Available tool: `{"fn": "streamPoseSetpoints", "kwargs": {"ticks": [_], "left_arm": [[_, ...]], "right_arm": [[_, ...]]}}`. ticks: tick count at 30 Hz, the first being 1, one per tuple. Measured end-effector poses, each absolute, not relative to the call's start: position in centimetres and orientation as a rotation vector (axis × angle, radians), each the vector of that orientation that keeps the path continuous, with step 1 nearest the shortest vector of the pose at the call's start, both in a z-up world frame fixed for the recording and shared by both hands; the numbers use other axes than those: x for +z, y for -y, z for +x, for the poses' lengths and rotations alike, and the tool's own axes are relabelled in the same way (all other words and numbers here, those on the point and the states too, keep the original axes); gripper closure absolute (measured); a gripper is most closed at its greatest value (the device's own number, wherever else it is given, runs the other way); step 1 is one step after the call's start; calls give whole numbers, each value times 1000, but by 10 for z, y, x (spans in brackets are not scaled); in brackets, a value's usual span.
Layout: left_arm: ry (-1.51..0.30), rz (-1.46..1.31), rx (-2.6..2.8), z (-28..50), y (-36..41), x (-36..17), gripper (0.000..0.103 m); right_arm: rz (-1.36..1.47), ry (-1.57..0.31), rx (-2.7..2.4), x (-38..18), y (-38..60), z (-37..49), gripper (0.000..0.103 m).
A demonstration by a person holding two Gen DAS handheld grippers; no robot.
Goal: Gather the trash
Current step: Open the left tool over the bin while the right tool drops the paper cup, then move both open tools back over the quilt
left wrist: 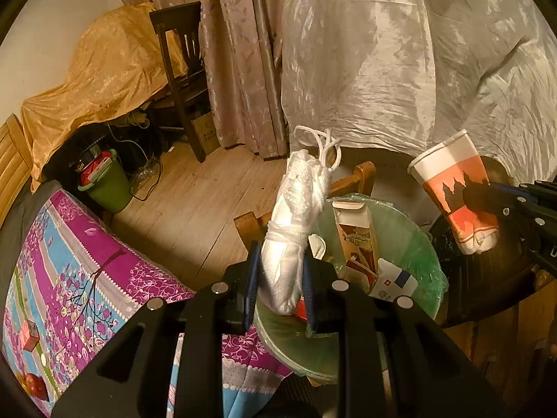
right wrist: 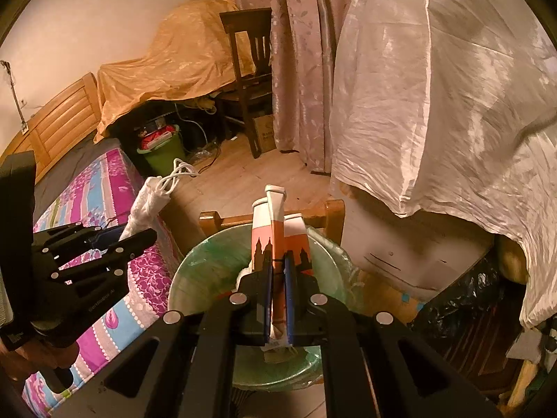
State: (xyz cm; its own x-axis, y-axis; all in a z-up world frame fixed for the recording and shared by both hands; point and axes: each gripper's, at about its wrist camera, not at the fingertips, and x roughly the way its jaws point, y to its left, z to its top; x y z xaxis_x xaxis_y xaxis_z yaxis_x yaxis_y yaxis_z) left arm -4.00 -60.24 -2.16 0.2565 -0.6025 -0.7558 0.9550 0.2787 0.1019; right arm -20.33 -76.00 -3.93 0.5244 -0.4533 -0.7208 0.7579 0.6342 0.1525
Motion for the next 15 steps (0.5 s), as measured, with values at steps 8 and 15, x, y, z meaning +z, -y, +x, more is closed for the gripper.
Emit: {"fn": "streamPoseSetpoints", "kwargs": {"ticks": [8,15], "left_arm": [[-676,633,-1156,-39,604,-22,82],[-694,614,-1191,-33,607,-28,44]], "right_arm": [[489,-700,-739,-41,762,-195,96],[537,-703,-740,-53,772,-194,80]]}}
